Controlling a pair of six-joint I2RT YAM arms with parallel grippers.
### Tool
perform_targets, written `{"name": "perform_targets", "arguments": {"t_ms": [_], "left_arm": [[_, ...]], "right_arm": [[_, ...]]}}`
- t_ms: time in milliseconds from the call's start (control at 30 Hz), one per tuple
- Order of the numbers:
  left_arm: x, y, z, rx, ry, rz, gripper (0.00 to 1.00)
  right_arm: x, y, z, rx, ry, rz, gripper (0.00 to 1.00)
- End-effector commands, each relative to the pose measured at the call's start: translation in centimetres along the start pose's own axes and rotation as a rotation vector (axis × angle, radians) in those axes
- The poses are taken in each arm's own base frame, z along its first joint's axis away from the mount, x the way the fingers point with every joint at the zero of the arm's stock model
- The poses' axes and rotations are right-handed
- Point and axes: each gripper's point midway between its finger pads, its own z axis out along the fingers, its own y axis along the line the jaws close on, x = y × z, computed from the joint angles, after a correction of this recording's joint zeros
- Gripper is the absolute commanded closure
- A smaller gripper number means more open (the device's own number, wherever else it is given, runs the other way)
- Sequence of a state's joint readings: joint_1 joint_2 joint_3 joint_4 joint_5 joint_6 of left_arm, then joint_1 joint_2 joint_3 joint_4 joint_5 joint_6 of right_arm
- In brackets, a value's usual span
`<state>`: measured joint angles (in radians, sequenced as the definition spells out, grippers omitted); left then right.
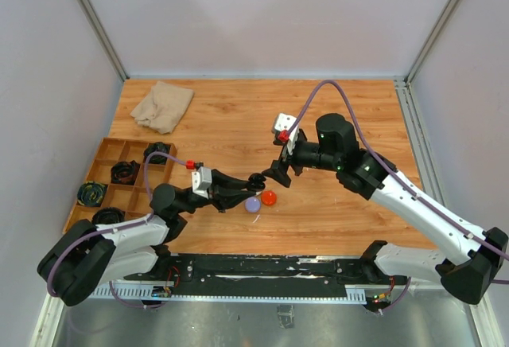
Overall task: Insert the wireless bluetooth earbuds into the charging case
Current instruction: Open the charging case, then pick up the earbud from the center of the board.
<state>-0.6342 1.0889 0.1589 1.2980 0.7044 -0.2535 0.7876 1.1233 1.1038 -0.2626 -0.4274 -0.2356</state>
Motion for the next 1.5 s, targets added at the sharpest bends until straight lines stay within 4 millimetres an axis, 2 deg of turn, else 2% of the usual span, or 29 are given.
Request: {"name": "perform_targets", "arguments": {"t_ms": [0,200,367,433,467,733,867,1033,1233,1467], "left_arm": [[-0.9,0.9,-0.6,-0.073,-0.069,0.043,1.00],[-1.0,2.1,-1.6,-0.141,-0.108,0.034,1.00],[-1.2,3.0,-2.6,-0.186,-0.121,0.036,1.00],[-1.3,3.2,-3.0,-0.201,-0.125,0.041,1.00],[-1.2,3.4,-3.4,-0.220,-0.121,0.056,1.00],[-0.3,3.6,-4.5,-0.265,-0.097,0.085,1.00],[-0.4,3.3,-4.3,-0.240,-0.087,0.087,1.00],[-0.5,3.2,-4.3,-0.238,-0.089,0.094,1.00],[-0.9,3.0,-4.3,-0.238,-0.097,0.103,1.00],[-0.8,2.8,-4.1,-0.230,-0.092,0.111,1.00]], "right_arm": [[-1.4,-0.6,-0.4,0.047,-0.019,0.012,0.11],[2.2,-4.6,-1.0,0.221,0.160,0.133,0.10],[6.4,-8.0,-2.1,0.361,0.294,0.280,0.10],[8.4,-9.7,-3.0,0.427,0.347,0.345,0.10],[10.7,-11.0,-3.7,0.479,0.408,0.425,0.12],[16.2,-16.1,-7.3,0.680,0.559,0.608,0.18],[18.7,-18.4,-9.2,0.760,0.611,0.695,0.22],[23.1,-20.4,-11.6,0.836,0.689,0.822,0.30],[27.4,-22.1,-14.0,0.882,0.786,0.954,0.38],[31.3,-23.0,-14.9,0.885,0.872,1.047,0.52]]}}
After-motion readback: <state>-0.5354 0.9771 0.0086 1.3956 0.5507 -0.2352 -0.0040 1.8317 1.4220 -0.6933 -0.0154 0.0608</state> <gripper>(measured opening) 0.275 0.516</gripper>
